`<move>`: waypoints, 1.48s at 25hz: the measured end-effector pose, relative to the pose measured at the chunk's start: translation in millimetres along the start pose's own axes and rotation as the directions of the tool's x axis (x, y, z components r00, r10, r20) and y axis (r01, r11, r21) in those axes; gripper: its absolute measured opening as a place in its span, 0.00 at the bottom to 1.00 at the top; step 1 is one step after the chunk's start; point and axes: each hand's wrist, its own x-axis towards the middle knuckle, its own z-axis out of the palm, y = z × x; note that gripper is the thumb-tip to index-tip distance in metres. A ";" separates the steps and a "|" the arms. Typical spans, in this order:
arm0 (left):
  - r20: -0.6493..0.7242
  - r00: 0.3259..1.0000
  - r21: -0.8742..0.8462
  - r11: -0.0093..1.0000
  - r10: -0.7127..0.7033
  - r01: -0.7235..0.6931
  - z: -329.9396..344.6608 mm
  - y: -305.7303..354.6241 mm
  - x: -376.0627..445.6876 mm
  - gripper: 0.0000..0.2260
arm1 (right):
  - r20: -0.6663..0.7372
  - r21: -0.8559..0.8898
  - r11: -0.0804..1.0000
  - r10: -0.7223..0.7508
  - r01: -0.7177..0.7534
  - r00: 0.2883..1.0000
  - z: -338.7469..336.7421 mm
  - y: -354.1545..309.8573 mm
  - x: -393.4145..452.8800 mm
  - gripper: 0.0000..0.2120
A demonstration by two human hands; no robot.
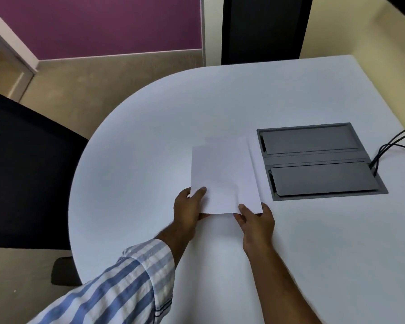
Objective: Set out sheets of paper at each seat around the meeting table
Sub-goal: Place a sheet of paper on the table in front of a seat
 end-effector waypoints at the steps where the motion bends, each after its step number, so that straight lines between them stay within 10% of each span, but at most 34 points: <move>1: 0.013 0.999 0.050 0.998 0.031 -0.032 -5.8 -0.3 -3.9 0.12 | 0.007 -0.006 1.000 -0.009 0.009 1.000 0.0 3.9 -8.4 0.16; 12: 0.166 0.944 0.309 0.894 0.286 -0.326 -105.6 30.4 -32.4 0.15 | 0.167 -0.156 0.977 0.172 -0.146 0.971 23.8 -0.1 -38.4 0.11; 19: 0.224 0.935 0.370 0.864 0.273 -0.341 -193.4 76.9 -7.0 0.14 | 0.253 -0.404 0.915 0.101 0.010 0.962 73.6 3.1 -52.3 0.05; 27: 0.104 0.983 0.015 0.988 0.149 -0.152 -266.0 119.9 46.5 0.12 | 0.012 -0.184 0.983 0.013 -0.011 1.000 155.1 97.1 -112.5 0.03; 37: 0.147 0.977 0.339 0.919 0.157 -0.199 -307.4 110.2 107.0 0.16 | -0.205 -0.008 0.994 0.103 -0.107 0.973 237.8 180.7 -134.8 0.05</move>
